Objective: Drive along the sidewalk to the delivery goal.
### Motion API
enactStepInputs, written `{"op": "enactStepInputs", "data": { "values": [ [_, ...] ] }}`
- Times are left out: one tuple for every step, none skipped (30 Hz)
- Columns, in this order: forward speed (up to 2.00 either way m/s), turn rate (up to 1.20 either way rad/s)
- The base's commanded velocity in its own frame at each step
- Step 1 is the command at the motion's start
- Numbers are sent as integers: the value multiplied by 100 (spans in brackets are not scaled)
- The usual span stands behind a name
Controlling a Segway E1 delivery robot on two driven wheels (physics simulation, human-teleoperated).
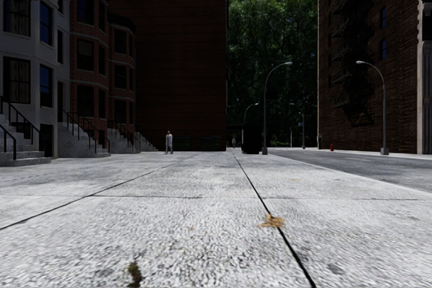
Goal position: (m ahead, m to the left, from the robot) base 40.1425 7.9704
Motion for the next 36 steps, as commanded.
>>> {"op": "enactStepInputs", "data": {
  "values": [
    [196,0],
    [196,0],
    [196,0],
    [196,0],
    [196,0],
    [196,0],
    [196,0],
    [196,0],
    [196,0],
    [196,0],
    [196,0],
    [196,0],
    [196,0],
    [196,0],
    [196,0],
    [196,0],
    [196,0],
    [196,0],
    [196,0],
    [196,0],
    [196,0],
    [196,0],
    [196,0],
    [196,0],
    [196,0],
    [196,0],
    [196,0],
    [196,0],
    [196,0],
    [196,0],
    [196,0],
    [196,0],
    [196,0],
    [196,0],
    [196,0],
    [196,0]
  ]
}}
